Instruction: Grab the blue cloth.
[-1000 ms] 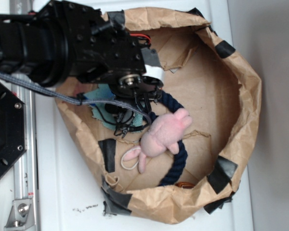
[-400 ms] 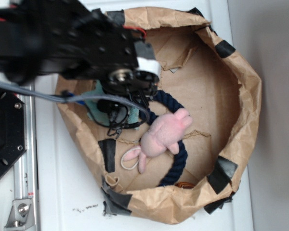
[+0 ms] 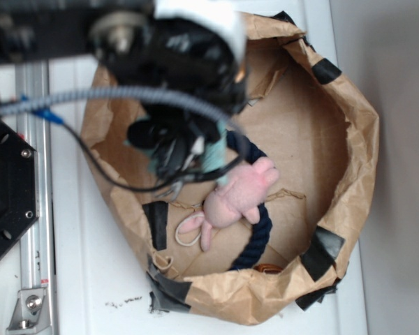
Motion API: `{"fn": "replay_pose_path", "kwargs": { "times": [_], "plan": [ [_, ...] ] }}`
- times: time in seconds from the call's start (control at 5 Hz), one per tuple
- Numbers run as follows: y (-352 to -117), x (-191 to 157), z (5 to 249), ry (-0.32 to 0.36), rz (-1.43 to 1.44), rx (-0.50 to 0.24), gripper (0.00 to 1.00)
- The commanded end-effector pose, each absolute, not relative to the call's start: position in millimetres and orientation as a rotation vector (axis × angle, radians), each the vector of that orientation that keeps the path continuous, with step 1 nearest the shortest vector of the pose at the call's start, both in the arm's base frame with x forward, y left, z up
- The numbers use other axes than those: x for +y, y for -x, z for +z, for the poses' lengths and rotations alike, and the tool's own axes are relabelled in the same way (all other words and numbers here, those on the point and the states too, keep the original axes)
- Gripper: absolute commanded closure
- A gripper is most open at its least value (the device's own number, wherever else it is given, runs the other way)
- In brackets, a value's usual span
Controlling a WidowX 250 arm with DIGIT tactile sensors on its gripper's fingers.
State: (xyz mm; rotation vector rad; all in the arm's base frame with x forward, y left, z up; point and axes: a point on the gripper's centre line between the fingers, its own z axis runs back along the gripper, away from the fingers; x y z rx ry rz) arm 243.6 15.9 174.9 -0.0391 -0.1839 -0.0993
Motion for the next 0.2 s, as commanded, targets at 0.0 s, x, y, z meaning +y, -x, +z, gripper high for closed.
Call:
{"fn": "replay_pose_path", "kwargs": {
  "times": [0.0],
  "plan": [
    [-257.5,17.9,169.7,-0.039,-0.074,-0.202,1.0]
  ]
}}
